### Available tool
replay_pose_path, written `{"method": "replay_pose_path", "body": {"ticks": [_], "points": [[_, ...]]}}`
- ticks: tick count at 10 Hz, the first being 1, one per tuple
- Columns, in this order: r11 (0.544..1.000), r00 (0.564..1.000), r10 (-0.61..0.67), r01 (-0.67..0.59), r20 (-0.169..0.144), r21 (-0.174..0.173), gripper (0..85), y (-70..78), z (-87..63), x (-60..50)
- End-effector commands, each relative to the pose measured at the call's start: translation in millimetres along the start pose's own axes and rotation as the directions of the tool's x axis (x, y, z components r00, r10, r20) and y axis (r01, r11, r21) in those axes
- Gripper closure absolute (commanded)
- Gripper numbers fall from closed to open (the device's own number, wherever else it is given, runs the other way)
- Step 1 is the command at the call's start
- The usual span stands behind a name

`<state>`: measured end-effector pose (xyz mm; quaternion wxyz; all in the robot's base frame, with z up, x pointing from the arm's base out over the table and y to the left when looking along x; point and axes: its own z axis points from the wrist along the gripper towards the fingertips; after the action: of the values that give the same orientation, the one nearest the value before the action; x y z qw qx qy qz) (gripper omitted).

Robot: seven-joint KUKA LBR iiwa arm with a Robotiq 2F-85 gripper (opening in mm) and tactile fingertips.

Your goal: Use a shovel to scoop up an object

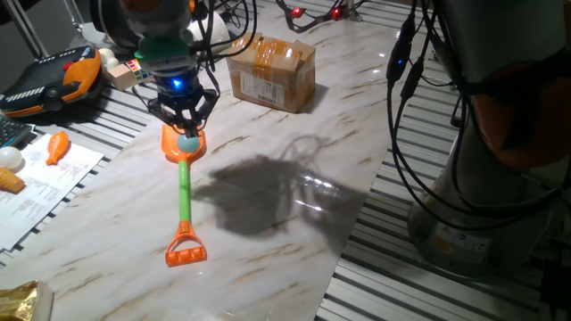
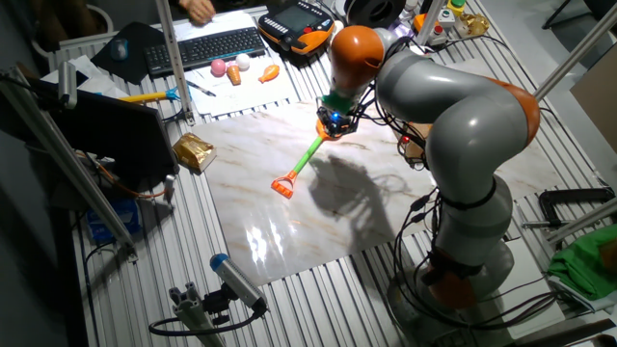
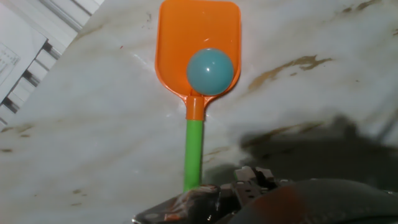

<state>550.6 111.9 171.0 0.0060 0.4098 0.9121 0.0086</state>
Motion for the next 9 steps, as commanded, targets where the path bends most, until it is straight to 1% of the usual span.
{"method": "replay_pose_path", "body": {"ticks": [1, 2, 3, 9], "points": [[1.0, 1.0, -0.011, 0.011, 0.0, -0.003, 84.3, -2.1, -1.4, -2.5], [1.0, 1.0, -0.021, 0.021, 0.001, -0.004, 84.3, -5.0, -2.9, -6.0], [1.0, 1.0, -0.027, 0.027, 0.001, -0.006, 84.3, -5.9, -3.3, -6.8], [0.999, 0.999, -0.035, 0.035, -0.006, 0.0, 84.3, -6.1, -2.8, -7.0]]}}
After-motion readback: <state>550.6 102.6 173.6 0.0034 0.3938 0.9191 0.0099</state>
